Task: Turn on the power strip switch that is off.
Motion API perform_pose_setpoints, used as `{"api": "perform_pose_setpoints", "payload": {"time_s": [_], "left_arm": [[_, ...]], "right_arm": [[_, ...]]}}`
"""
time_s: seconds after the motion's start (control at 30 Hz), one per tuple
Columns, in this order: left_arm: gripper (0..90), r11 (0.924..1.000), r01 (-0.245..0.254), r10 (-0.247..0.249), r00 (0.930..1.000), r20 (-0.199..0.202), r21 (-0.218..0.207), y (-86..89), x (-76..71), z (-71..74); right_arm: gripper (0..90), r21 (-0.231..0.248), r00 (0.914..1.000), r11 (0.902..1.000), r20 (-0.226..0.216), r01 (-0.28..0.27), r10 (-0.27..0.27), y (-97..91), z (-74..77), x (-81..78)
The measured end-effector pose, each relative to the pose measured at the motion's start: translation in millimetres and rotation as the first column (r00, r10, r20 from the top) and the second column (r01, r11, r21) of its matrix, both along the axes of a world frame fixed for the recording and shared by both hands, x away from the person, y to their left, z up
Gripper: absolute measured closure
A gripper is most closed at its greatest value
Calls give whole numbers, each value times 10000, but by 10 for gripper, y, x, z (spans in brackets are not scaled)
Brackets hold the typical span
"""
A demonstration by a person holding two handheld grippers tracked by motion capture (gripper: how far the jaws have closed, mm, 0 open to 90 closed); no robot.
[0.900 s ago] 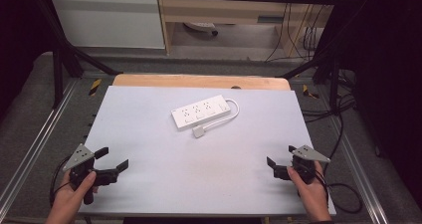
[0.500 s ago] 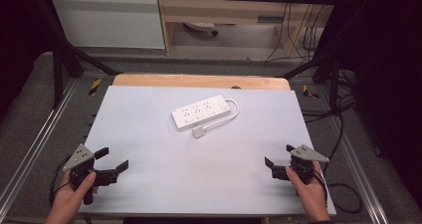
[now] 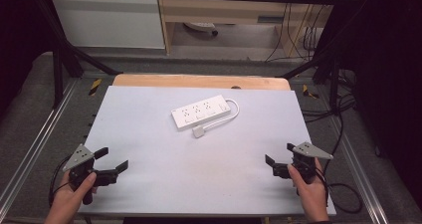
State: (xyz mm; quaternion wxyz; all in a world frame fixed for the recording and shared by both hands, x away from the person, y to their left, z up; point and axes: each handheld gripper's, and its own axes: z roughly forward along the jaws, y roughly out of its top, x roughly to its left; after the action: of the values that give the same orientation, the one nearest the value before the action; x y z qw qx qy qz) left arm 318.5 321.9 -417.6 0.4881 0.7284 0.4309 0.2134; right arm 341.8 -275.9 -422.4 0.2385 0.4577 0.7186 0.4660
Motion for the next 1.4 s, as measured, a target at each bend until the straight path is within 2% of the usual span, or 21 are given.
{"api": "perform_pose_setpoints", "payload": {"time_s": [0.5, 0.6, 0.7, 0.87, 1.17, 1.4], "left_arm": [[60, 10000, 52, -51, 10000, -53, 79, -11, 9, -6], [60, 10000, 31, -30, 10000, -35, 77, 3, 8, -7], [61, 9999, 28, -28, 10000, -31, 110, 13, 4, -8], [61, 9999, 42, -42, 10000, -58, 108, 9, 5, -14], [62, 9999, 49, -47, 9999, -89, 143, 13, 2, -17], [62, 9998, 36, -34, 9999, -129, 182, 17, 5, -25]], "right_arm": [[32, 134, 9981, 9980, 82, -619, 618, 198, 50, -41], [33, 180, 9976, 9975, 94, -686, 684, 247, 65, -37], [33, 419, 9978, 9970, 186, -648, 641, 285, 73, -30], [32, 439, 9973, 9966, 279, -695, 683, 332, 88, -4], [30, 628, 9978, 9959, 157, -658, 649, 397, 126, 114], [23, 447, 9973, 9966, 273, -693, 682, 464, 189, 219]]}}
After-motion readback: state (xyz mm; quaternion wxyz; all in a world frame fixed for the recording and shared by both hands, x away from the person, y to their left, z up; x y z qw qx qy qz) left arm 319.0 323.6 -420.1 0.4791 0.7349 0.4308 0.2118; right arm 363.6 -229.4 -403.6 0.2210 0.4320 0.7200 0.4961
